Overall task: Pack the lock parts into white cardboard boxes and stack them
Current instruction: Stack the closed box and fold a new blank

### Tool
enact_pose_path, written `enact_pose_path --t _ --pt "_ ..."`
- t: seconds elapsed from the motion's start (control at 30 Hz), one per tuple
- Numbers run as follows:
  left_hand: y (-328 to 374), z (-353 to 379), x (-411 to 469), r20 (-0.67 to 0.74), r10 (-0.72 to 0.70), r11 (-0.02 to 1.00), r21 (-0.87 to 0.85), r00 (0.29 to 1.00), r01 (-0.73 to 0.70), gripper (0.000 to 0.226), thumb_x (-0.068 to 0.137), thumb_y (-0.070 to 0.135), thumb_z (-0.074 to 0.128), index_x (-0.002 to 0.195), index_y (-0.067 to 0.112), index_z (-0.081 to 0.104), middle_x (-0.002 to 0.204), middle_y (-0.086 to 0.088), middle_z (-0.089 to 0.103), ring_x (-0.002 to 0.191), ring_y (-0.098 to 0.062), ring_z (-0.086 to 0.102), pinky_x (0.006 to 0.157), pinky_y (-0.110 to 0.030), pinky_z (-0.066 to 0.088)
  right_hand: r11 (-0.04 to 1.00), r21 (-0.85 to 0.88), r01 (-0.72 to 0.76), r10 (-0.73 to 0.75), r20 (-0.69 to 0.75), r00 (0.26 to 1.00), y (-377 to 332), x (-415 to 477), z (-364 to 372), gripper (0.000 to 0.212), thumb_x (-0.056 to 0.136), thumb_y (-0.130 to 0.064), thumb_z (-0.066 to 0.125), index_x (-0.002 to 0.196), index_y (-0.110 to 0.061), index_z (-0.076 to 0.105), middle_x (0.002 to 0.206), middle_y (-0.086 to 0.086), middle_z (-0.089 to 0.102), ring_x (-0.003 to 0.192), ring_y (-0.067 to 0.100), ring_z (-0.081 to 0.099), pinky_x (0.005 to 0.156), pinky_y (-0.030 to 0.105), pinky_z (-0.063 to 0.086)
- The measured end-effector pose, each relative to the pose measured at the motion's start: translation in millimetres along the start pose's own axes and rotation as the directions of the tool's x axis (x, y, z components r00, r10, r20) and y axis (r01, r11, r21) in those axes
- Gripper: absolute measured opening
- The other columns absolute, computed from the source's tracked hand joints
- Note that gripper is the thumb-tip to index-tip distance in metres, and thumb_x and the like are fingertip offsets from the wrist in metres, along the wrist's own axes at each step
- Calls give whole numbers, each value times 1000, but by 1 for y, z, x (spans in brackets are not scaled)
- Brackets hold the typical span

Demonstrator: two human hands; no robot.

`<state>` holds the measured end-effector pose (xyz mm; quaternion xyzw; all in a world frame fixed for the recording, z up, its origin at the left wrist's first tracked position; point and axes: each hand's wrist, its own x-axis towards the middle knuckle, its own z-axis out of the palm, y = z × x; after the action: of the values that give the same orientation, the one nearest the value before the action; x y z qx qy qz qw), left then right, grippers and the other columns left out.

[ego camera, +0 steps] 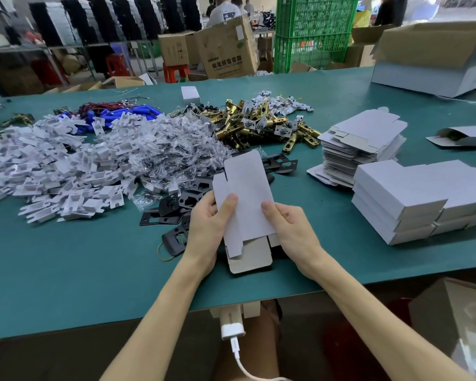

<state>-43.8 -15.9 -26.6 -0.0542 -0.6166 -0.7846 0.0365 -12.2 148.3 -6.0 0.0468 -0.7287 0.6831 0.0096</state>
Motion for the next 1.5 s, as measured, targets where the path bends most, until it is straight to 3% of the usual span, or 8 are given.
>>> enact_pose_path --t 0.27,0.37,0.43,0.53,0.8,0.93,1.2,1.5 --pt "4 -3 0 -26 -34 999 -26 999 34 23 100 14 65 120 5 70 113 -12 78 99 -25 76 80 -32 62 998 15 67 -67 16 998 -1 -2 0 62 107 -36 48 67 10 35 73 10 39 66 33 28 64 46 20" --pt "2 -1 -1 12 -17 1000 5 1000 17 28 102 14 64 128 4 64 118 -11 77 103 -26 76 82 -33 61 995 16 95 -94 -24 995 2 0 -2 46 107 -32 51 94 11 59 85 21 66 75 27 57 69 42 45" --pt "2 2 -1 12 5 999 37 1000 -6 39 101 18 66 137 8 56 124 -9 75 110 -25 74 85 -35 61 997 15 73 -72 -34 997 4 1 -4 25 106 -25 54 120 -9 67 104 4 78 92 21 73 81 38 60" --pt "2 2 -1 -18 36 998 61 999 -35 59 98 27 71 151 22 46 134 -3 69 118 -17 69 92 -33 58 995 46 93 -92 -16 996 4 1 -6 31 105 -22 55 136 -21 63 116 -7 76 101 13 73 79 25 58" --pt "4 3 -1 97 50 992 113 994 -61 41 109 23 53 149 27 53 141 7 66 132 -19 62 113 -52 47 991 53 126 -131 113 985 1 2 -4 53 106 -44 47 157 -36 34 151 -24 49 133 -4 51 103 15 46" --pt "5 5 -3 150 40 988 141 988 -61 40 110 22 52 150 22 52 139 7 67 127 -17 64 103 -37 55 993 23 115 -117 167 979 2 2 -2 58 108 -39 42 161 -40 17 159 -25 35 134 -6 48 104 16 45" --pt "8 7 -6 157 51 988 139 986 -73 32 108 27 56 139 22 60 127 5 73 110 -14 72 83 -27 59 991 112 80 -82 11 997 1 2 -3 45 107 -34 49 150 -38 38 118 18 67 98 23 71 81 30 58" --pt "7 6 -6 161 68 984 152 985 -93 39 102 31 62 141 25 61 125 -5 73 113 -29 71 91 -45 62 980 197 43 -35 -40 999 3 2 -6 40 102 -29 59 141 -28 48 102 12 76 92 24 74 78 34 60"
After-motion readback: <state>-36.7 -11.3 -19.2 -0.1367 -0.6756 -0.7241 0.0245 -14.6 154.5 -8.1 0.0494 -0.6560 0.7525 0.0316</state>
